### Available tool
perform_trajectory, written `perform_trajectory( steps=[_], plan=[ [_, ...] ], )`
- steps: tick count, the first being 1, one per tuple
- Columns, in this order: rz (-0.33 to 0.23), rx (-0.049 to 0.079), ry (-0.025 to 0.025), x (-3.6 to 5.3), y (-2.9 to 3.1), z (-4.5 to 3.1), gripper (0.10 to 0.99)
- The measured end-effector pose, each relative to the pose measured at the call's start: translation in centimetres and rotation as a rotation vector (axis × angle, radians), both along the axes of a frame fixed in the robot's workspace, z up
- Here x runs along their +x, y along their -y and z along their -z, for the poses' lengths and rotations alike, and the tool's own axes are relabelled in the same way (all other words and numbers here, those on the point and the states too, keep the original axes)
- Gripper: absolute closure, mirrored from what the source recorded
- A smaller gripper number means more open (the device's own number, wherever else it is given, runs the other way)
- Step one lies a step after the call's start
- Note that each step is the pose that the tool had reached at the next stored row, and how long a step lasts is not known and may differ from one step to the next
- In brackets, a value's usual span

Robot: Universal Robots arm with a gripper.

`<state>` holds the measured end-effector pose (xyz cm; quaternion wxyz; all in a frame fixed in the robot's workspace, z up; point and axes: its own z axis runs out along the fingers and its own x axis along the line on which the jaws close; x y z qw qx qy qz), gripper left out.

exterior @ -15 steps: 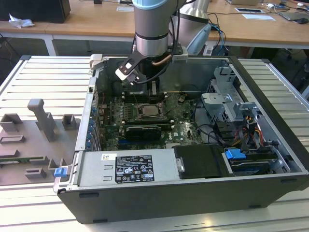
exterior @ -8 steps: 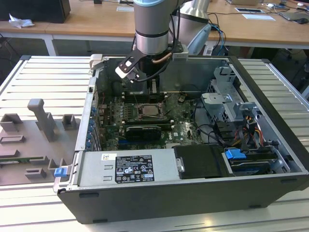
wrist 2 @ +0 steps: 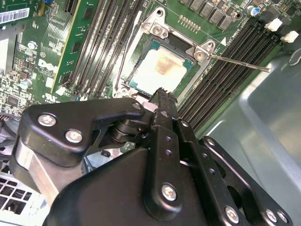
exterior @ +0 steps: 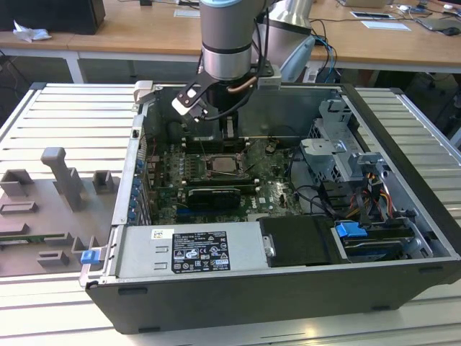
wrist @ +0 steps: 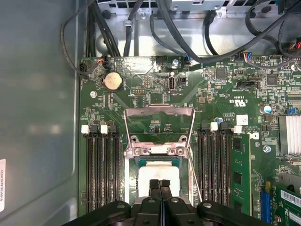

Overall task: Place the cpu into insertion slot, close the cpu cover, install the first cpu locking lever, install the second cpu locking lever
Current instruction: 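Close the cpu cover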

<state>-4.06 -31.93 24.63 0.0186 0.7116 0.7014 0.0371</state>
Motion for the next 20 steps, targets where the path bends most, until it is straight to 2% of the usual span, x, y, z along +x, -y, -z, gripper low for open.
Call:
perform_trajectory(
  steps=[12,18,20],
  plan=[
    [0.0,-0.008,0.0001,0.01,-0.19,-1.02,0.98],
    [0.0,-0.008,-0.0009,0.56,-0.19,-1.07,0.98],
    [0.0,-0.009,-0.0011,0.57,-0.2,-1.37,0.98]
  ],
)
